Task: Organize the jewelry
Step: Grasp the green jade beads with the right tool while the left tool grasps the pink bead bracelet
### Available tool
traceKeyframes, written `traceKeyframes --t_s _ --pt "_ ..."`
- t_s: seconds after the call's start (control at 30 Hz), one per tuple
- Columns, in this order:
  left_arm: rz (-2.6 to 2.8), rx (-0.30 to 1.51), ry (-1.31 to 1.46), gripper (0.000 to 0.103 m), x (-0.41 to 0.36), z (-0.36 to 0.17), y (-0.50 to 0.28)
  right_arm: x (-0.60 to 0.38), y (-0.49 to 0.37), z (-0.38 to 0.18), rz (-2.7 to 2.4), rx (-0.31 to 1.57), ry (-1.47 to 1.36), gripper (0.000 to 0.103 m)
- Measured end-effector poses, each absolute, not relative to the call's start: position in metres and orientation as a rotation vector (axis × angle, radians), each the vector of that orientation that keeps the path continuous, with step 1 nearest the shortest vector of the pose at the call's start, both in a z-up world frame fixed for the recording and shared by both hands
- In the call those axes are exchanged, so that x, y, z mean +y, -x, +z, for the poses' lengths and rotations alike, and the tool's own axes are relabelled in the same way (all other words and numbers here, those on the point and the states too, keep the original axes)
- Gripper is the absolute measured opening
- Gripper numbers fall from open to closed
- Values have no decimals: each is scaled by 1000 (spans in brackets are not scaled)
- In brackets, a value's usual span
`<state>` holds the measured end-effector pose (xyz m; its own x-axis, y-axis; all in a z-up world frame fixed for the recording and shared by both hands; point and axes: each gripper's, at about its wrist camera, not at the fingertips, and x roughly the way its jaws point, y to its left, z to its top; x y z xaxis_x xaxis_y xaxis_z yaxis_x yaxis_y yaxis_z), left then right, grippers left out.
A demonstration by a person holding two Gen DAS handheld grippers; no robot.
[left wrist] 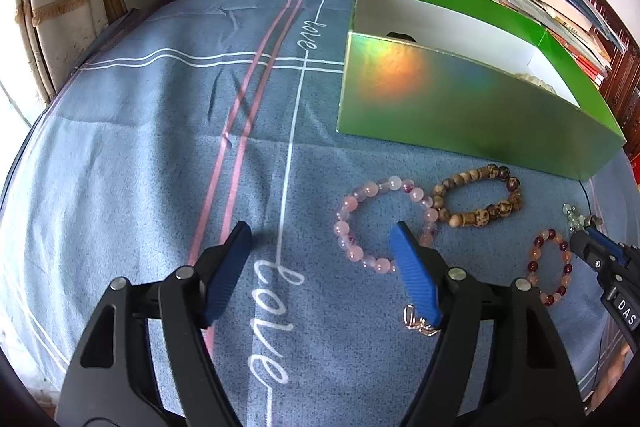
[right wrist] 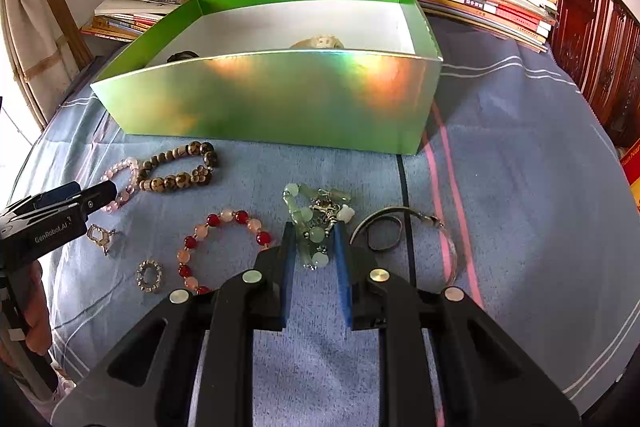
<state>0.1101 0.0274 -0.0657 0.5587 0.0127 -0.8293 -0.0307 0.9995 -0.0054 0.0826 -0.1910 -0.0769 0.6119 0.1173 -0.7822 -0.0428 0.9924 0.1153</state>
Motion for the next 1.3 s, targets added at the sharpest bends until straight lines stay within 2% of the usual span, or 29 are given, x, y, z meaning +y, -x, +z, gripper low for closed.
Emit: traceKeyframes --t_s 0.33,0.37,0.43,0.47,0.53,0.6,0.8,0.97,1.03,1.1,1.3 --pt "17 964 -8 73 24 -67 -110 -187 -86 -72 58 886 -57 22" --pt "8 955 -13 67 23 -66 -109 -187 -87 -72 56 886 -57 22" --pt "-14 943 -25 45 19 -65 -106 -187 -89 -74 54 888 -57 22" --pt "-26 941 -30 40 17 -64 -105 -187 -89 -74 53 889 -56 22" --pt "-38 945 -33 19 15 -63 -104 -185 -90 -76 50 890 -50 22" --pt "-47 960 -23 12 15 -62 -102 -184 -91 -76 47 889 -46 22" --pt "-98 976 -46 13 7 -61 -92 -179 -93 -76 46 884 -30 28" --pt "-100 968 -43 26 7 -62 -93 -176 -94 -76 44 879 -20 30" --pt "-96 964 -48 38 6 -63 -94 -177 -94 -76 43 878 -19 30" --pt "-93 959 -57 42 6 -64 -93 -177 -94 -76 43 875 -16 30" --pt "-93 958 -59 42 6 -63 -94 -177 -94 -76 37 872 -16 32"
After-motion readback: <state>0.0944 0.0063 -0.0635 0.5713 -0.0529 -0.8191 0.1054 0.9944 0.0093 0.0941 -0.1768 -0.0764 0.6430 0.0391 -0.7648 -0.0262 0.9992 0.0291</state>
